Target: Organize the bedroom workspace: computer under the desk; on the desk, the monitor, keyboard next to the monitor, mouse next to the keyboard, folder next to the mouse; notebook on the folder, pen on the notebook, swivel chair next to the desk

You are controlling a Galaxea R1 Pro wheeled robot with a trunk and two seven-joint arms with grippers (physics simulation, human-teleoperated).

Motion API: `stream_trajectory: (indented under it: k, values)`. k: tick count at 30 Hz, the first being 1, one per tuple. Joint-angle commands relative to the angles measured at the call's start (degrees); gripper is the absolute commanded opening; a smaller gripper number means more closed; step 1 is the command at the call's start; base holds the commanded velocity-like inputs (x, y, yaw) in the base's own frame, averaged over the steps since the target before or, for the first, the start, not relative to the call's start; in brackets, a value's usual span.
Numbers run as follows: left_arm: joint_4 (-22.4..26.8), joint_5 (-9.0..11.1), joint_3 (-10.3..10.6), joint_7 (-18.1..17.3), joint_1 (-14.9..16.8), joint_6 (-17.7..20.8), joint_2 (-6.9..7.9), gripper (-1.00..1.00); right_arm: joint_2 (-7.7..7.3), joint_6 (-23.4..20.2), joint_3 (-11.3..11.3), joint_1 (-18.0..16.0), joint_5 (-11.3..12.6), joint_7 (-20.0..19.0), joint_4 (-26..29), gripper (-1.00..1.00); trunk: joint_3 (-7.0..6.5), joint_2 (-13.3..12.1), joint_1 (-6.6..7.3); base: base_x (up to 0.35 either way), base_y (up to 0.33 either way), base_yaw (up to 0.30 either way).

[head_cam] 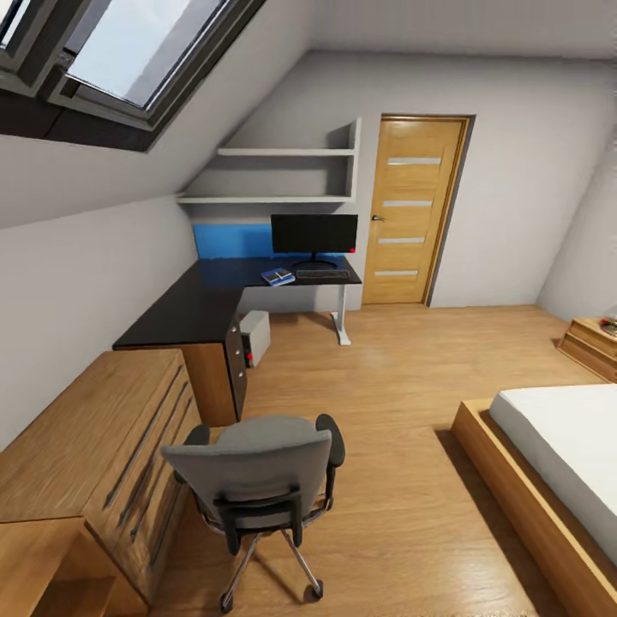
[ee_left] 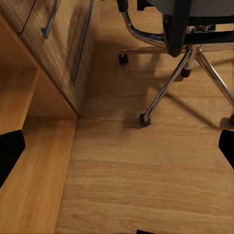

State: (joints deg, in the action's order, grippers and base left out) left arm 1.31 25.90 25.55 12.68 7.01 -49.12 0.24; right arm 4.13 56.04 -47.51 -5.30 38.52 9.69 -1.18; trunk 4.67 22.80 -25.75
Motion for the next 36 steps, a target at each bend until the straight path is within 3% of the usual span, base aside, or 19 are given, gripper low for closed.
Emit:
stream_trajectory:
  k: [1, 36]
  values:
    - [0.1, 0.2, 0.5, 0.3, 0.0, -0.1, 0.02, 1.00, 0.06, 0.1, -0.5, -0.1, -0.1, 0.6, -0.1, 1.00, 0.12, 0.1, -0.03, 0.000, 0.184, -0.110]
    - [0.1, 0.2, 0.4, 0.3, 0.0, -0.1, 0.02, 1.00, 0.18, -1.6, -0.6, -0.1, -0.1, 0.6, -0.1, 1.00, 0.09, 0.1, -0.03, -0.043, 0.105, -0.010]
